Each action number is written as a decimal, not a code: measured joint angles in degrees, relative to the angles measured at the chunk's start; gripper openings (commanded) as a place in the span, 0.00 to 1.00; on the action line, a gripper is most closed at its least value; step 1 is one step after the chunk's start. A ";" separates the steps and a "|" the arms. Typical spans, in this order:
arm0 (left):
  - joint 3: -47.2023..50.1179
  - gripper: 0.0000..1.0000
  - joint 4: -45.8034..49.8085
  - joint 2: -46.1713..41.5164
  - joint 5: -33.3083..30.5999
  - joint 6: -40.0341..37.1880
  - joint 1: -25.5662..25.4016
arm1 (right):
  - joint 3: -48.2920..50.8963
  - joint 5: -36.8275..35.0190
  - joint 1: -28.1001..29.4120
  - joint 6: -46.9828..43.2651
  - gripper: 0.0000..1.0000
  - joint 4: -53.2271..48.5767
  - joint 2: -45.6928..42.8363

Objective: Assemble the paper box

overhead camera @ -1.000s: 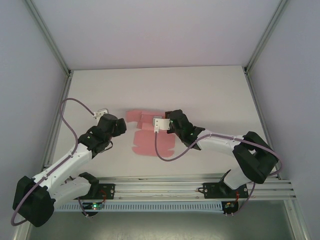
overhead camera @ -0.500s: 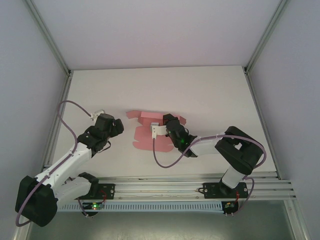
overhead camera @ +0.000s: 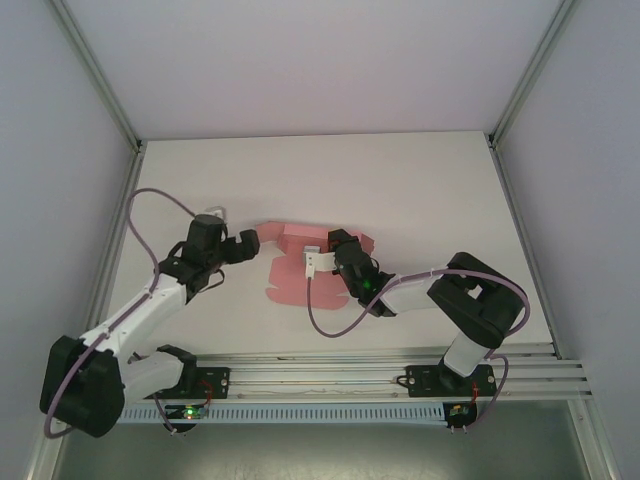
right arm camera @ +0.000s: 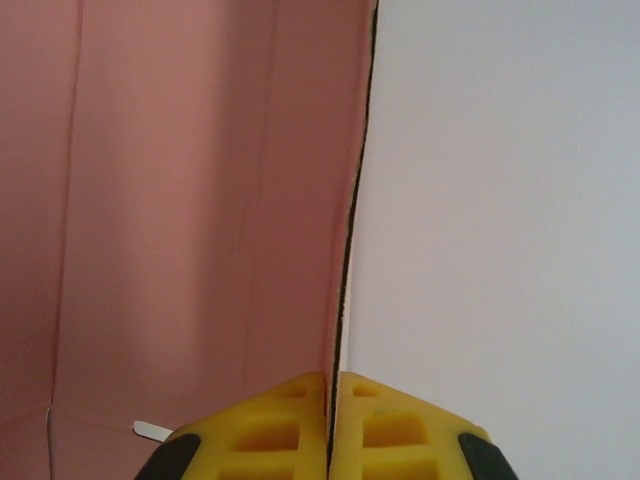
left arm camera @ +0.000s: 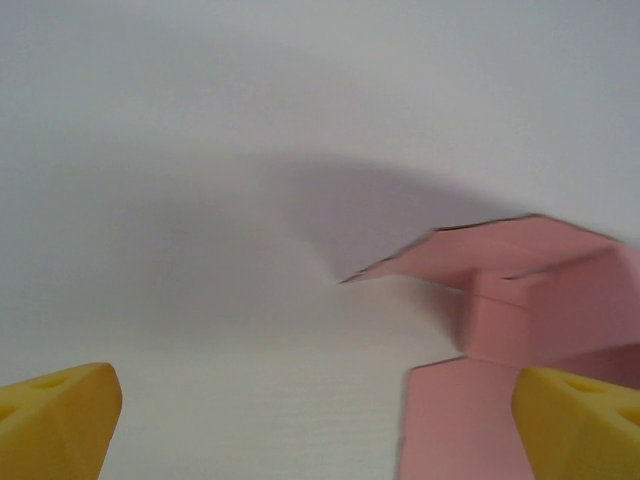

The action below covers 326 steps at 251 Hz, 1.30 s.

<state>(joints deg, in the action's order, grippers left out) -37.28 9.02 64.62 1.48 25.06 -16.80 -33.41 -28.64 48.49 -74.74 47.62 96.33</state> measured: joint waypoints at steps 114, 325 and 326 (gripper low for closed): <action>-23.21 0.69 8.94 21.97 12.81 -28.02 0.04 | -1.49 1.97 -1.14 2.49 0.00 -2.47 -0.02; -28.59 0.04 18.25 28.37 16.76 -28.46 -4.35 | -3.52 1.03 -1.07 4.55 0.00 -7.80 -0.59; -28.48 0.04 18.10 28.28 16.74 -27.93 -4.39 | -3.52 1.03 -1.07 4.55 0.00 -7.80 -0.59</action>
<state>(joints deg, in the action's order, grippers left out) -65.76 27.11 92.90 18.22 -2.87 -21.19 -36.93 -27.62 47.42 -70.19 39.81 95.74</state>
